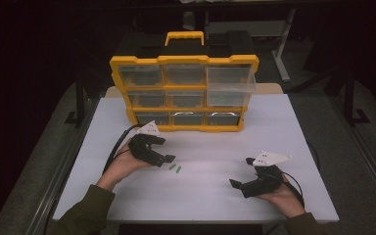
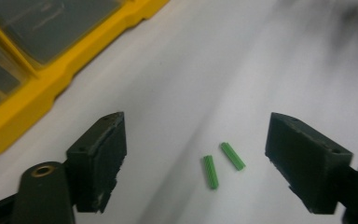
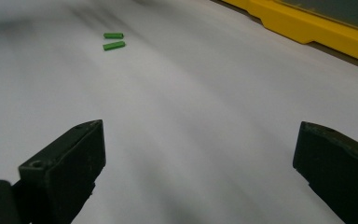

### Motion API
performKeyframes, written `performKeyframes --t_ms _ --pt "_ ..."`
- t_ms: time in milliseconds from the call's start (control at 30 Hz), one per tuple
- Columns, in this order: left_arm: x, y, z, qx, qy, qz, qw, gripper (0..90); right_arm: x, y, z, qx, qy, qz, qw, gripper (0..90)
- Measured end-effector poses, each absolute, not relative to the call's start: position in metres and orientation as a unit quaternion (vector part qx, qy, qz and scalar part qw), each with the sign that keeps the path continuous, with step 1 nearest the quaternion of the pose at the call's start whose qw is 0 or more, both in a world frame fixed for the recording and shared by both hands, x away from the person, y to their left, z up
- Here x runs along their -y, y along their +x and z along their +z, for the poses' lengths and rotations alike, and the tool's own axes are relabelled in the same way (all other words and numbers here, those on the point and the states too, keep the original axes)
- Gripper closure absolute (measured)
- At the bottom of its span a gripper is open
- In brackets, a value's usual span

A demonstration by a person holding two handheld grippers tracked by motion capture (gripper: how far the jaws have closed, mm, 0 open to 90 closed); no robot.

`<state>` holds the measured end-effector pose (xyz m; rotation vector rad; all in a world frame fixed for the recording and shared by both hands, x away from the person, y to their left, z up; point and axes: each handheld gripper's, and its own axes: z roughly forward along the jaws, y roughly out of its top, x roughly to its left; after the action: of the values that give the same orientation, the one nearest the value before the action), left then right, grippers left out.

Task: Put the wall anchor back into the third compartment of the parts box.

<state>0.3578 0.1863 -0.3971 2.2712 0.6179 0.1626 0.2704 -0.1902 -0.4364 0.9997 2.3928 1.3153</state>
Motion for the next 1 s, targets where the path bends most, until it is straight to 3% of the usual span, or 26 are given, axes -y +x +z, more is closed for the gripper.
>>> performKeyframes --t_ms 533,800,1000 --pt "-0.178 0.351 -0.427 -0.245 0.9 0.043 0.358 62.4 0.19 0.271 -0.436 -0.818 0.34 0.449 0.118 1.6" --pt "-0.176 0.35 -0.434 -0.24 0.907 0.041 0.344 74.4 0.19 0.271 -0.436 -0.818 0.34 0.449 0.117 1.6" --pt "-0.176 0.351 -0.436 -0.233 0.913 0.038 0.334 78.5 0.19 0.271 -0.436 -0.818 0.34 0.448 0.117 1.6"
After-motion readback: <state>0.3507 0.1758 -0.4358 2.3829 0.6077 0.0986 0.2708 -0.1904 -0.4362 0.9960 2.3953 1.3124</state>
